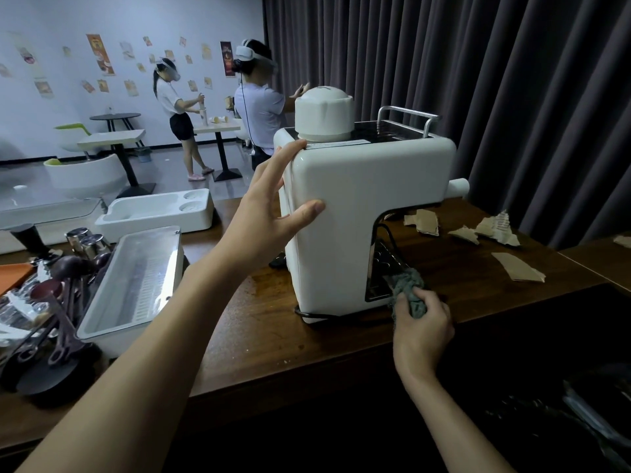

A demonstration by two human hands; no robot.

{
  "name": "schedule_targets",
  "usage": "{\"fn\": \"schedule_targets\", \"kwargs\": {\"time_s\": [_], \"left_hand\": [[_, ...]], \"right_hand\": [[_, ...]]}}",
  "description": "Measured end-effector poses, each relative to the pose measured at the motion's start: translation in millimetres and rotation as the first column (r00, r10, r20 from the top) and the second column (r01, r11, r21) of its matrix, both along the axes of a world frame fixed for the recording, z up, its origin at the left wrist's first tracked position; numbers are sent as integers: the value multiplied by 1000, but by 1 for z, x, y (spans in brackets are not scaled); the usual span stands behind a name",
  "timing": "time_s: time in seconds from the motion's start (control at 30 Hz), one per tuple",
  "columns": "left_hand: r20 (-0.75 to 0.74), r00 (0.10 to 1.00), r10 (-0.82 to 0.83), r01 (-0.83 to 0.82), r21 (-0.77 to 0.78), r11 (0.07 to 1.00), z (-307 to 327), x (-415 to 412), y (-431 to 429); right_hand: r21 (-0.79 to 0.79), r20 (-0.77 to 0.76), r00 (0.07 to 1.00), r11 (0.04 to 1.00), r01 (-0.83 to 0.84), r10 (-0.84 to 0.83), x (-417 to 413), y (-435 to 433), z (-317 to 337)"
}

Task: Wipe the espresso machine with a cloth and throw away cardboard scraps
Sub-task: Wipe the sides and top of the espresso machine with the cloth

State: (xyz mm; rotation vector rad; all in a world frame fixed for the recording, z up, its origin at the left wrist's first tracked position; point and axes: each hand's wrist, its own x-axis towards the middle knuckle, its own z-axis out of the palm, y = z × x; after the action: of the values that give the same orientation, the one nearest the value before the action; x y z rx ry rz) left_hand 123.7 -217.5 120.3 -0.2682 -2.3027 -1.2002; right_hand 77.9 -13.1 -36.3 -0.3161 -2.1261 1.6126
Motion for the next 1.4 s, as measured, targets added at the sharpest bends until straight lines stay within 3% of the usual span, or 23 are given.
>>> {"fn": "schedule_targets", "kwargs": {"time_s": [0.27, 0.47, 0.53, 0.7, 0.77, 0.93, 1.0, 1.13, 1.3, 1.4], "left_hand": [[5, 1000, 13, -13, -11, 1000, 0, 2, 3], [0, 1000, 10, -10, -7, 1000, -1, 1, 1], [-1, 1000, 11, -11, -12, 1000, -2, 0, 1], [3, 1000, 10, -10, -17, 1000, -2, -1, -1], [4, 1000, 9, -9, -13, 1000, -3, -1, -1], [9, 1000, 11, -11, -15, 1000, -3, -2, -1], [15, 1000, 3, -3, -12, 1000, -2, -1, -2], [12, 1000, 9, -9, -10, 1000, -1, 0, 0], [20, 1000, 9, -9, -13, 1000, -3, 0, -2], [35, 999, -5, 4, 9, 1000, -2, -1, -2]], "right_hand": [[112, -228, 963, 987, -119, 142, 42, -48, -21], [244, -300, 907, 943, -227, 295, 58, -76, -19], [220, -307, 889, 935, -279, 338, 58, -76, -12], [-23, -261, 951, 984, -176, 164, 39, -56, 12], [42, -315, 937, 988, -148, 154, 38, -56, 16], [276, -373, 849, 919, -282, 373, 52, -79, 14], [261, -387, 848, 925, -276, 362, 46, -72, 20], [94, -366, 915, 985, -142, 167, 30, -50, 35], [299, -493, 812, 937, -178, 311, 35, -62, 43], [280, -498, 817, 946, -165, 290, 26, -51, 51]]}}
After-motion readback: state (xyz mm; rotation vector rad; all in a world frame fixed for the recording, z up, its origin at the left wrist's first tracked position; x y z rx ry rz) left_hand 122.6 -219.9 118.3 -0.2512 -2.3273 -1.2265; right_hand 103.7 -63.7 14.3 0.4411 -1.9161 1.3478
